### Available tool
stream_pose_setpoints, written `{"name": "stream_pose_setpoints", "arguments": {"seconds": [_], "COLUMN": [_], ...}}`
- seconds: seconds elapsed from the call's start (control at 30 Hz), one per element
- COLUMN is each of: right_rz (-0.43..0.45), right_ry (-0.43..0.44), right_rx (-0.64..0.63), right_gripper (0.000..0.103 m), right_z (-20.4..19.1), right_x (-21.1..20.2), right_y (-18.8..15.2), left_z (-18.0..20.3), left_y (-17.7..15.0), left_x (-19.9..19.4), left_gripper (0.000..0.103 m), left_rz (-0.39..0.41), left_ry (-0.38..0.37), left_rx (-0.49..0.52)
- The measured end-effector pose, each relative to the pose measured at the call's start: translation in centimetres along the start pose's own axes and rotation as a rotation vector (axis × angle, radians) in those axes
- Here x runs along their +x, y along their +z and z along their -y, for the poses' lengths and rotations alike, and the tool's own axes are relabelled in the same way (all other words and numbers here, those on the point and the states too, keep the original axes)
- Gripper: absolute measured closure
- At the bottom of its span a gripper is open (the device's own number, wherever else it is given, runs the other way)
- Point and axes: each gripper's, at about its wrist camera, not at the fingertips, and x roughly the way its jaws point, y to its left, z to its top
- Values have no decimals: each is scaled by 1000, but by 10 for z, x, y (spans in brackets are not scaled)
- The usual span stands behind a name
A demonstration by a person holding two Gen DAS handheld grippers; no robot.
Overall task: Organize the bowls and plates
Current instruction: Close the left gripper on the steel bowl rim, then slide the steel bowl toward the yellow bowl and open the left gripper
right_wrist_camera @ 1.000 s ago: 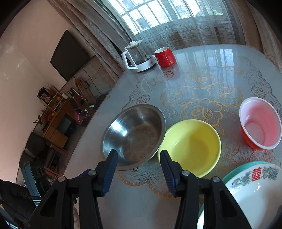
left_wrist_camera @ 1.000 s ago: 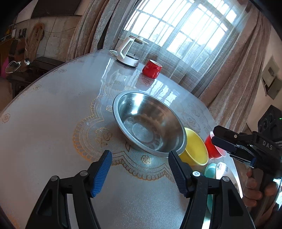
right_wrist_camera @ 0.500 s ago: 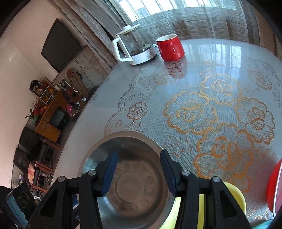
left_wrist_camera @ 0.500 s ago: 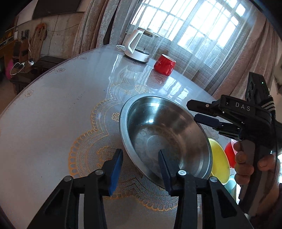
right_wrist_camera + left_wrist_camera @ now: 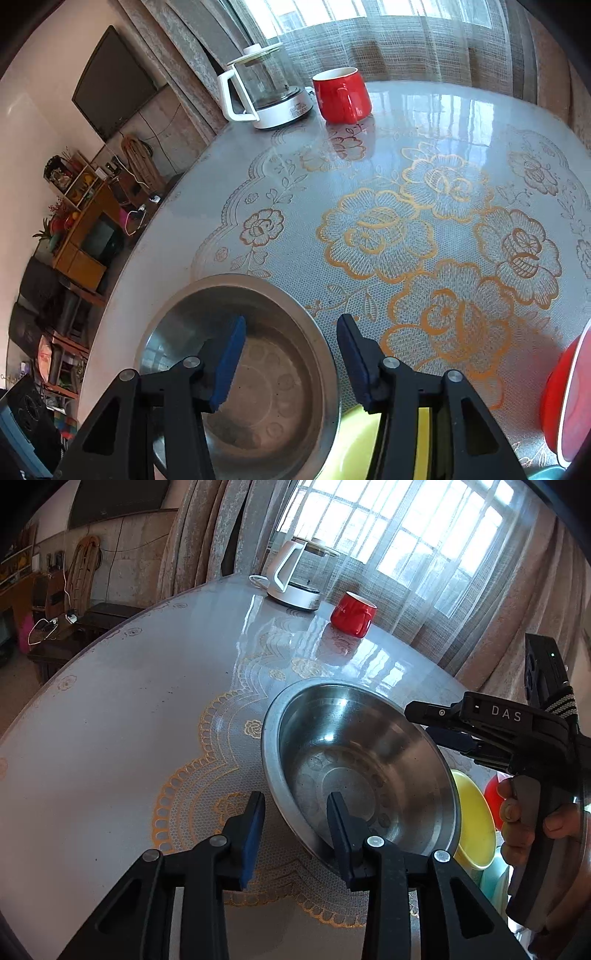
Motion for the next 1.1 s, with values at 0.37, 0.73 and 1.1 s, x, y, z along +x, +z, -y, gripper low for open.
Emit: {"name": "stream_pose_setpoints", "arguments": {"seconds": [0.37, 0.73, 1.1], "right_rz": [-67, -52, -75], "right_ry": [127, 158, 149], "right_rx": [-5, -46, -47], "right_gripper": [45, 45, 45], "right_z": [-6, -30, -38], "right_x": [-8, -57, -81], "right_y": [-11, -70, -130], "left_z": [7, 2, -3], "left_y": [-6, -45, -88], "left_x": [-25, -77, -106], "left_gripper": [70, 70, 70], "left_rz": [33, 65, 56], "left_ry": [-7, 5, 21], "left_rx": [43, 96, 121]}}
